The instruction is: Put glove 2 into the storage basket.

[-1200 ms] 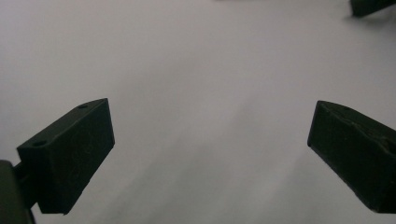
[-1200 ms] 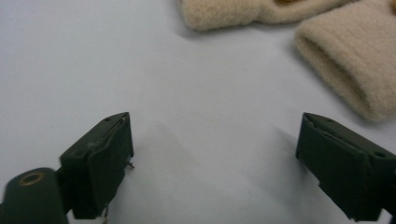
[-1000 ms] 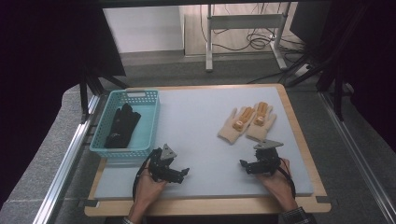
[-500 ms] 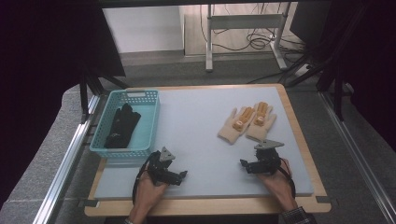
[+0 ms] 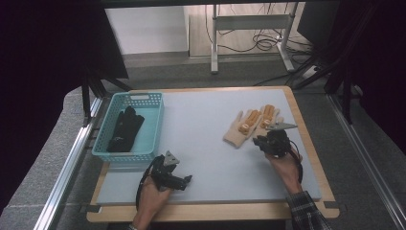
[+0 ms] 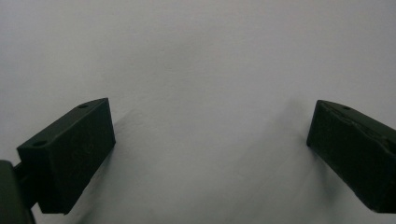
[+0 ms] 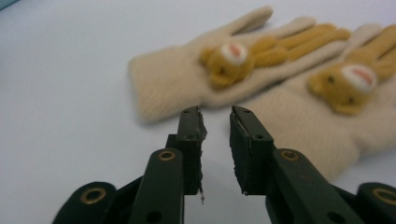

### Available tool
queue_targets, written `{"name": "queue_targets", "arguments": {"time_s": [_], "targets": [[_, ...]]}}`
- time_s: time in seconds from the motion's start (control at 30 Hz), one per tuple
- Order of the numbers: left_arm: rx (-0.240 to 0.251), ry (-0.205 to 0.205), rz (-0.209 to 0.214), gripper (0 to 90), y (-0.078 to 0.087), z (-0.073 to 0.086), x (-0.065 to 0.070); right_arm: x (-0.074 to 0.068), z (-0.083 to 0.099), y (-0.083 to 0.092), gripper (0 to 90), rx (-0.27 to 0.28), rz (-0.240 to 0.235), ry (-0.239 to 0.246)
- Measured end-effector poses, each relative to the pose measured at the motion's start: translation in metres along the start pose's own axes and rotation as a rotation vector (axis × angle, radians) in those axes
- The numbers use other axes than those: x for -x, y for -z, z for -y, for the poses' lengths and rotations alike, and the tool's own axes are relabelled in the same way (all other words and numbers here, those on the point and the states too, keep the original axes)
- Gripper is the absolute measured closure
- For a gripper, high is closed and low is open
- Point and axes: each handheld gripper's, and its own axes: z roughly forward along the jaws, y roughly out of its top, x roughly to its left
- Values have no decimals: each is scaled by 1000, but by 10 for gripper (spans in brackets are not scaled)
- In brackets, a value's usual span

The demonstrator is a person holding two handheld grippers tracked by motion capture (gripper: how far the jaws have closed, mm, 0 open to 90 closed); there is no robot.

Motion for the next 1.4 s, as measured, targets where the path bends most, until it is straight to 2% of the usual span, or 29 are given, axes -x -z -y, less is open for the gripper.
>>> {"name": "queue_targets", "arguments": {"time_s": [0.1, 0.13, 0.2, 0.23, 0.33, 0.37, 0.47, 0.57, 0.6, 0.63, 0.67, 0.7, 0.73, 0.8, 0.87, 0.9, 1.0, 1.03, 1.07, 1.1, 1.13, 1.2, 1.23, 1.33, 1.4], "targets": [[1, 0, 0, 11, 0, 0, 0, 7, -11, -12, 738, -5, 14, -18], [1, 0, 0, 12, 0, 0, 0, 12, -16, -24, 713, -22, 19, -40], [1, 0, 0, 11, 0, 0, 0, 13, -17, -28, 695, -32, 13, -50], [1, 0, 0, 11, 0, 0, 0, 15, -17, -39, 663, -51, 4, -78], [1, 0, 0, 11, 0, 0, 0, 14, -17, -47, 625, -59, 3, -85], [1, -1, 2, 11, 0, 0, 0, 11, -15, -56, 566, -74, -2, -86], [1, -1, 2, 12, 0, 0, 0, 8, -15, -61, 550, -86, 11, -75], [1, -1, 2, 11, 0, 0, 0, 4, -15, -68, 607, -100, 46, -57], [1, -3, 1, 11, 0, 0, 0, 4, -15, -68, 607, -100, 46, -57], [1, -1, 2, 11, 0, 0, 0, 2, -15, -69, 682, -94, 46, -61], [1, -1, 2, 11, 0, 0, 0, 2, -15, -69, 682, -94, 46, -61], [1, -3, 1, 12, 0, 0, 0, 3, -15, -70, 773, -91, 26, -73], [1, -3, 1, 11, 0, 0, 0, 3, -15, -70, 773, -91, 26, -73], [1, -1, 2, 11, 0, 0, 0, 3, -15, -71, 845, -82, 4, -103], [1, -1, 2, 11, 0, 0, 0, 2, -16, -70, 850, -84, 12, -90], [1, -1, 2, 11, 0, 0, 0, -2, -18, -68, 854, -92, 24, -60], [0, -1, 2, 12, 0, 0, 0, -4, -22, -62, 854, -75, 1, -52], [0, -2, 2, 12, 0, 0, 0, -8, -28, -52, 853, -57, -11, -27], [-1, -3, 2, 12, 0, 0, 0, -8, -28, -52, 853, -57, -11, -27], [-1, -2, 2, 12, 0, 0, 0, -12, -33, -39, 852, -43, -30, -6], [-1, -3, 2, 12, 0, 0, 0, -12, -33, -39, 852, -43, -30, -6], [-2, -3, 2, 12, 0, 0, 0, -16, -36, -26, 852, -37, -44, 15], [-1, -2, 2, 12, 0, 0, 0, -19, -37, -15, 851, -42, -51, 37], [-2, -3, 2, 11, 0, 0, 0, -21, -36, -5, 850, -44, -45, 61], [0, 0, 0, 12, 0, 0, 0, -21, -35, 8, 846, -77, -28, 97]]}}
